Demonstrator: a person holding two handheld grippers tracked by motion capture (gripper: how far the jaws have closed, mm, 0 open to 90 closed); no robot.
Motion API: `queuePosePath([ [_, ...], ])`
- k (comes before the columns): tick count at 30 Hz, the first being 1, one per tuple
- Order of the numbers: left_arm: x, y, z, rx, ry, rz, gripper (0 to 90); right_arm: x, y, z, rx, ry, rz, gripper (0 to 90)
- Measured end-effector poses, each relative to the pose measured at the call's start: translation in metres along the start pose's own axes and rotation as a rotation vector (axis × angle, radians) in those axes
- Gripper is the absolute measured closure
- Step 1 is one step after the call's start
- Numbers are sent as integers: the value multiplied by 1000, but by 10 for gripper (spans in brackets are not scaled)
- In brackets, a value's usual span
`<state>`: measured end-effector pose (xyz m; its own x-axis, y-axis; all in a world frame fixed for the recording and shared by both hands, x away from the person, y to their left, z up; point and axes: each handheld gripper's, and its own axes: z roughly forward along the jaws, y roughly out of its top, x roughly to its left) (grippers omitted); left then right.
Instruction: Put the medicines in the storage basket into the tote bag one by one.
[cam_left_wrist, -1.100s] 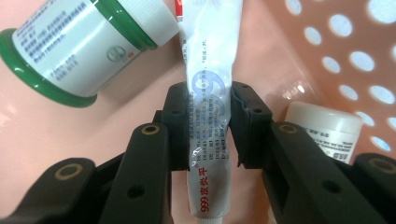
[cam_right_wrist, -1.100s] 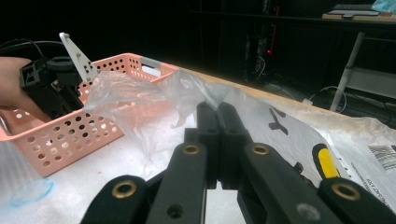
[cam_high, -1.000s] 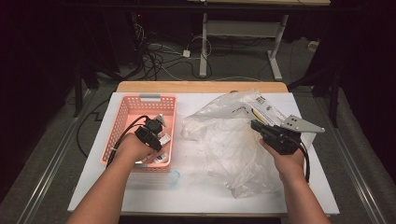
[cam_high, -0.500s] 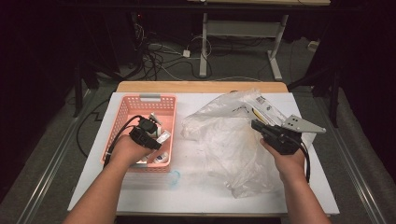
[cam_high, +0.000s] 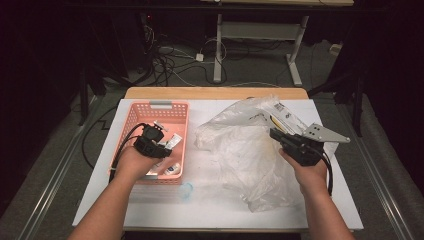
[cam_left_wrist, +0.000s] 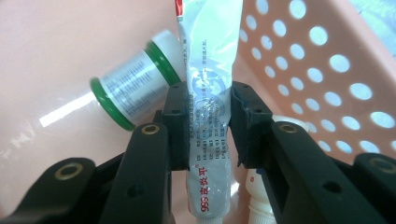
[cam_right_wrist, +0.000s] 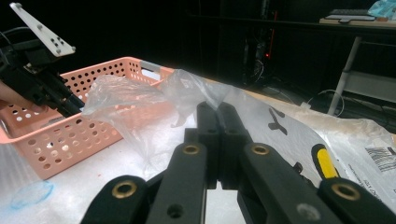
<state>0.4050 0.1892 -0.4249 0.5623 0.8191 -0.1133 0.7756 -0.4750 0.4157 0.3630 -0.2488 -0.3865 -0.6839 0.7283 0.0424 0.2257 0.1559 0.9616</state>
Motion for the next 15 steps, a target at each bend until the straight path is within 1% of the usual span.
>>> queuePosePath([
  [4,1,-5,-7,-65,12,0,683,0,0,0,0,1,1,900],
  [7,3,-10,-11,-109,9,-10,683,0,0,0,1,0,3,900],
  [10,5,-14,-14,-136,-1,-15,684,0,0,0,2,-1,1,900],
  [12,5,-17,-17,-160,-5,-20,684,0,-1,0,4,-2,4,900],
  [15,5,-20,-20,-196,-7,-23,683,0,-1,0,2,-2,-3,900],
])
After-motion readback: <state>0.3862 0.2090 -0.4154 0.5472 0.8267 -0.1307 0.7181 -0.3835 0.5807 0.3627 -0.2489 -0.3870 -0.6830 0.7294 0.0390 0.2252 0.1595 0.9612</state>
